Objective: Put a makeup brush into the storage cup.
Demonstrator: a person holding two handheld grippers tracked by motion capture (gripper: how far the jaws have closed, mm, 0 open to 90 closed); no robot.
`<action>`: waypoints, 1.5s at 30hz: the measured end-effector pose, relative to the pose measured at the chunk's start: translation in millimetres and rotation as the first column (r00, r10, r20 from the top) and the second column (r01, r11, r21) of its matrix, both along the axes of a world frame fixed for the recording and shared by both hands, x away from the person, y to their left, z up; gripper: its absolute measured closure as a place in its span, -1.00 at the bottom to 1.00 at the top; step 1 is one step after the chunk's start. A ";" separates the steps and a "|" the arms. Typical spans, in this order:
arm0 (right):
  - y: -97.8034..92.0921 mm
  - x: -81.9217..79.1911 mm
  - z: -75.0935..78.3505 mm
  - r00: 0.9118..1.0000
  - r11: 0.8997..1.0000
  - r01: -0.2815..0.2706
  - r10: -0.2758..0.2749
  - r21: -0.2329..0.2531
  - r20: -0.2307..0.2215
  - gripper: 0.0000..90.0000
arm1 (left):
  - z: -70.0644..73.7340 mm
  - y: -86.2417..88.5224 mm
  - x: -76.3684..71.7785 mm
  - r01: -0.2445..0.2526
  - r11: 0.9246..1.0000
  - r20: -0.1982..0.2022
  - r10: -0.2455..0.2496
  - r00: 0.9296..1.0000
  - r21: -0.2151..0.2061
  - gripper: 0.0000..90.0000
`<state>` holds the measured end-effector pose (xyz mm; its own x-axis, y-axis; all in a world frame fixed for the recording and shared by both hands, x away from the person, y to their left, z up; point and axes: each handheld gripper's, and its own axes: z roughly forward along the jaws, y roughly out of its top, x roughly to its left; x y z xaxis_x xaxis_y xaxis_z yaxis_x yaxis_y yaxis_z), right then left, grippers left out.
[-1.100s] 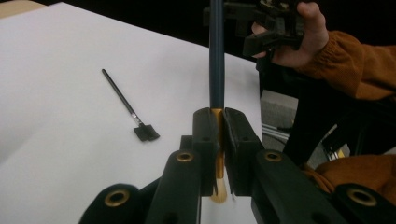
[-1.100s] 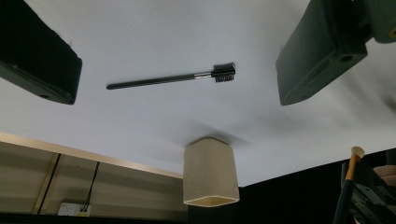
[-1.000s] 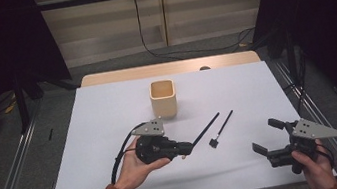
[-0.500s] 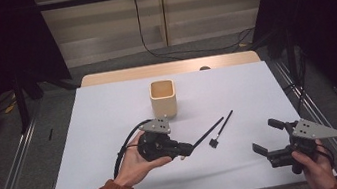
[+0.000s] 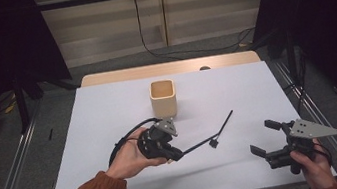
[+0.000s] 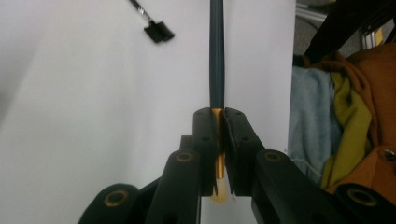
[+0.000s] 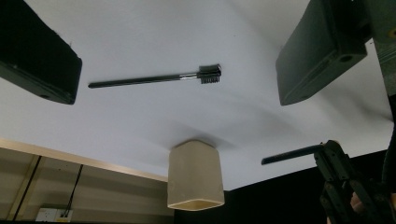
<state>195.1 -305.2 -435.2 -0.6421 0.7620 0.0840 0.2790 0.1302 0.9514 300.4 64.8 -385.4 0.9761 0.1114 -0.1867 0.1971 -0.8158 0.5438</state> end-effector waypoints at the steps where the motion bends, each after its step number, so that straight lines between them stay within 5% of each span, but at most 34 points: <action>1: 0.4 0.4 0.2 1.000 1.000 -0.003 0.003 -0.003 -0.003 -1.00 | 0.0 0.0 0.0 0.000 1.000 0.000 0.000 1.000 0.000 0.87; 5: 3.5 2.1 3.5 1.000 0.999 -0.011 0.011 -0.036 0.009 -1.00 | -0.3 -5.2 1.5 0.031 0.996 0.003 -0.031 1.000 0.086 0.87; 8: 4.1 4.1 7.2 1.000 0.999 -0.025 0.026 -0.034 0.002 -1.00 | -0.3 -7.4 1.3 0.043 0.993 0.003 -0.043 0.999 0.111 0.87; 16: -0.7 8.2 27.0 0.996 0.997 -0.073 0.074 -0.005 0.058 -1.00 | -1.0 -7.8 0.5 0.055 0.993 -0.020 -0.053 0.998 0.107 0.87; 21: -0.5 11.6 37.9 0.991 0.992 -0.126 0.126 0.004 0.050 -1.00 | 2.6 -4.3 1.4 0.040 0.996 -0.022 -0.038 0.999 0.085 0.87; 30: 8.8 30.7 51.2 0.981 0.982 -0.190 0.190 -0.022 0.036 -1.00 | 1.3 -4.4 3.1 0.051 0.993 -0.034 -0.048 0.998 0.106 0.87; 31: 14.5 35.1 52.0 0.971 0.970 -0.238 0.238 -0.050 -0.014 -1.00 | 0.9 -5.5 1.9 0.050 0.993 -0.023 -0.047 0.999 0.103 0.87; 33: 20.6 37.9 52.7 0.962 0.959 -0.273 0.272 -0.074 -0.032 -1.00 | 1.3 -5.5 2.5 0.045 0.994 -0.021 -0.044 0.999 0.101 0.87; 42: 43.8 46.3 58.8 0.933 0.918 -0.361 0.355 -0.163 -0.068 -1.00 | 2.8 -2.8 2.5 0.040 0.992 -0.022 -0.038 0.999 0.118 0.87; 43: 49.2 49.7 59.3 0.917 0.899 -0.399 0.385 -0.183 -0.109 -1.00 | 2.9 -2.8 1.8 0.046 0.993 0.003 -0.047 0.999 0.110 0.87; 44: 49.2 49.7 59.3 0.917 0.899 -0.399 0.385 -0.183 -0.109 -1.00 | 2.9 -2.8 1.8 0.046 0.993 0.003 -0.047 0.999 0.110 0.87; 45: 55.0 52.9 59.4 0.904 0.882 -0.427 0.406 -0.198 -0.137 -0.99 | 3.1 -3.2 1.7 0.053 0.992 -0.002 -0.053 0.999 0.119 0.87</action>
